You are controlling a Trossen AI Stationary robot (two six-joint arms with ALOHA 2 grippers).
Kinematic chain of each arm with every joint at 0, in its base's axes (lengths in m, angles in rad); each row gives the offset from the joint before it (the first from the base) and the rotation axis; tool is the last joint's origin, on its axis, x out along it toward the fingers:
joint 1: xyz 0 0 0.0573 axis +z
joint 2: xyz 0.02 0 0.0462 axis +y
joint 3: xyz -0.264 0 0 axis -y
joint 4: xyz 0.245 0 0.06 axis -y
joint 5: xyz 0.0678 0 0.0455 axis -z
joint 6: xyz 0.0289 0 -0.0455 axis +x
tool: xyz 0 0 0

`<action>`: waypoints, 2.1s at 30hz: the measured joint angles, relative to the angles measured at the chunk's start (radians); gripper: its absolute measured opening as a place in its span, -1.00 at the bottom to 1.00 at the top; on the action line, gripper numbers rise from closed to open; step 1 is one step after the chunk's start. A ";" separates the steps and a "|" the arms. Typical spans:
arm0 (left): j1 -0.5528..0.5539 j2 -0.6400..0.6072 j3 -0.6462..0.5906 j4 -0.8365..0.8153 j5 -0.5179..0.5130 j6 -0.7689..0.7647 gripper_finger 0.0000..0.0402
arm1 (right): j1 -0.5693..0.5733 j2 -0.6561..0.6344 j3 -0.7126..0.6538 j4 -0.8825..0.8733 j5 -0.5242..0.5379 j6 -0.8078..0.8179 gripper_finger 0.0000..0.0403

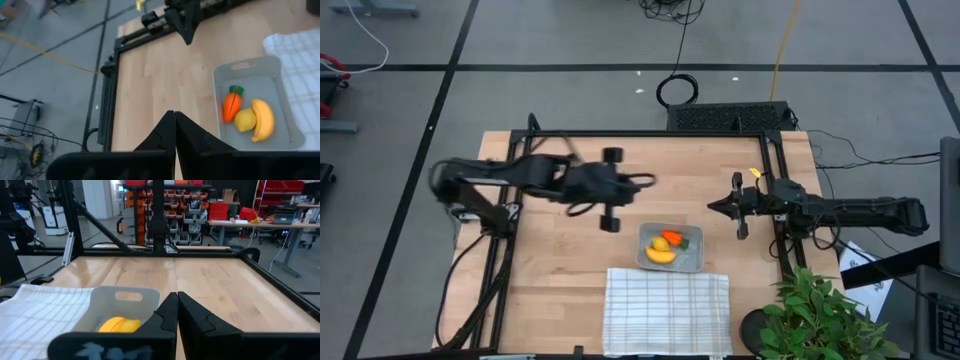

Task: Pick and placing Produce into tupperware
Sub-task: Return to Home Position

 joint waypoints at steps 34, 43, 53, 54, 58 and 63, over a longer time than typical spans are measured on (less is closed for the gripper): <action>0.070 -0.795 -1.400 1.183 0.057 -0.233 -1.00 | 0.000 -0.057 0.000 0.030 -0.056 0.111 -1.00; 0.062 -0.923 -1.612 1.351 0.072 -0.187 -1.00 | 0.000 -0.057 0.000 0.030 -0.055 0.132 -1.00; 0.050 -1.217 -1.583 0.993 0.050 -0.204 -1.00 | 0.000 -0.056 0.000 0.031 -0.055 0.137 -1.00; 0.045 -1.238 -1.583 0.957 0.050 -0.204 -1.00 | 0.000 -0.057 0.000 0.031 -0.055 0.144 -1.00; 0.014 -1.294 -1.584 0.880 0.072 -0.198 -1.00 | 0.000 -0.056 0.000 0.031 -0.055 0.158 -1.00; -0.023 -1.329 -1.584 0.868 0.109 -0.122 -1.00 | 0.000 -0.057 0.000 0.031 -0.056 0.158 -1.00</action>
